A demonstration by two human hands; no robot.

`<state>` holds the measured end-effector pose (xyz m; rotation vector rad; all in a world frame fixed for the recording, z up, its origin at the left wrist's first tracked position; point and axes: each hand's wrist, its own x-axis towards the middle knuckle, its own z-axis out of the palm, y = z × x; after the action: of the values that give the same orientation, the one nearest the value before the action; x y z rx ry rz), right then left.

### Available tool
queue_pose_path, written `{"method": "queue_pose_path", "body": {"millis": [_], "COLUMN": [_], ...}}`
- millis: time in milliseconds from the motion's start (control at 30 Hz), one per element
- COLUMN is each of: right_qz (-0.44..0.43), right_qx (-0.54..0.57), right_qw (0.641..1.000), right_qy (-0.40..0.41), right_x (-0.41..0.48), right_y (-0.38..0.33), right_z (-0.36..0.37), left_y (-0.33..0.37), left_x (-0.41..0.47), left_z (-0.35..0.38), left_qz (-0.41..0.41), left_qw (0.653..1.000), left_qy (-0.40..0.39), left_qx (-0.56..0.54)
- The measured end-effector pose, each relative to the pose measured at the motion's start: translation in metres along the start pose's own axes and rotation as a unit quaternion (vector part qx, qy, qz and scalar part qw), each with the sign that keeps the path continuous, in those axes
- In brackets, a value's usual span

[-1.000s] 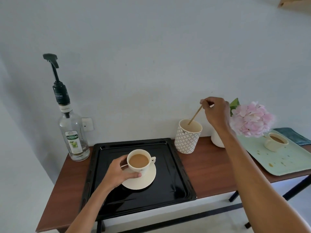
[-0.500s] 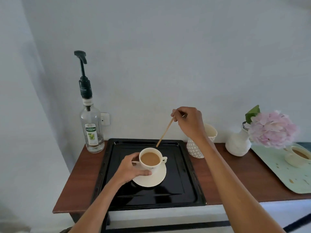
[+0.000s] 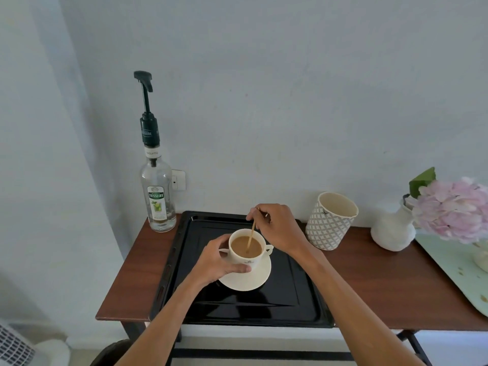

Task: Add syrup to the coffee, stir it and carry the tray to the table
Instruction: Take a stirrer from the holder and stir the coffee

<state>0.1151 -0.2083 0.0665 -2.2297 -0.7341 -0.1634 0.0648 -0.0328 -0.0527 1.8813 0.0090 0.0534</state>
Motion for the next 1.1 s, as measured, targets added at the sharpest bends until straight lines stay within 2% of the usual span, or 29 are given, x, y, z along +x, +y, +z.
{"method": "queue_pose_path", "body": {"millis": [200, 400, 533, 700, 800, 1000, 1100], "right_qz": [0.006, -0.012, 0.008, 0.035, 0.036, 0.017, 0.042], "right_qx": [0.021, -0.025, -0.073, 0.017, 0.06, -0.058, -0.051], "right_qw": [0.998, 0.999, 0.997, 0.997, 0.995, 0.998, 0.998], "right_qy": [-0.067, -0.044, -0.022, -0.071, -0.068, -0.011, -0.022], "right_x": [0.006, 0.012, 0.01, 0.004, 0.006, 0.01, 0.008], "right_y": [-0.003, 0.005, 0.013, 0.009, 0.004, 0.008, 0.01], "right_z": [0.003, -0.001, -0.012, -0.005, 0.002, -0.006, -0.007], "left_y": [-0.003, -0.004, -0.006, -0.006, -0.006, -0.006, -0.006], "left_x": [0.0, 0.0, 0.0, 0.001, 0.001, 0.0, 0.0], "left_z": [0.0, -0.001, -0.002, -0.002, -0.002, -0.002, -0.002], "left_qz": [0.001, 0.006, 0.012, 0.013, 0.013, 0.012, 0.009], "left_qw": [1.0, 1.0, 1.0, 1.0, 1.0, 1.0, 1.0], "left_qy": [0.0, 0.0, 0.0, 0.001, -0.004, -0.002, -0.002], "left_qx": [-0.004, 0.006, 0.007, 0.007, 0.009, 0.005, 0.007]}}
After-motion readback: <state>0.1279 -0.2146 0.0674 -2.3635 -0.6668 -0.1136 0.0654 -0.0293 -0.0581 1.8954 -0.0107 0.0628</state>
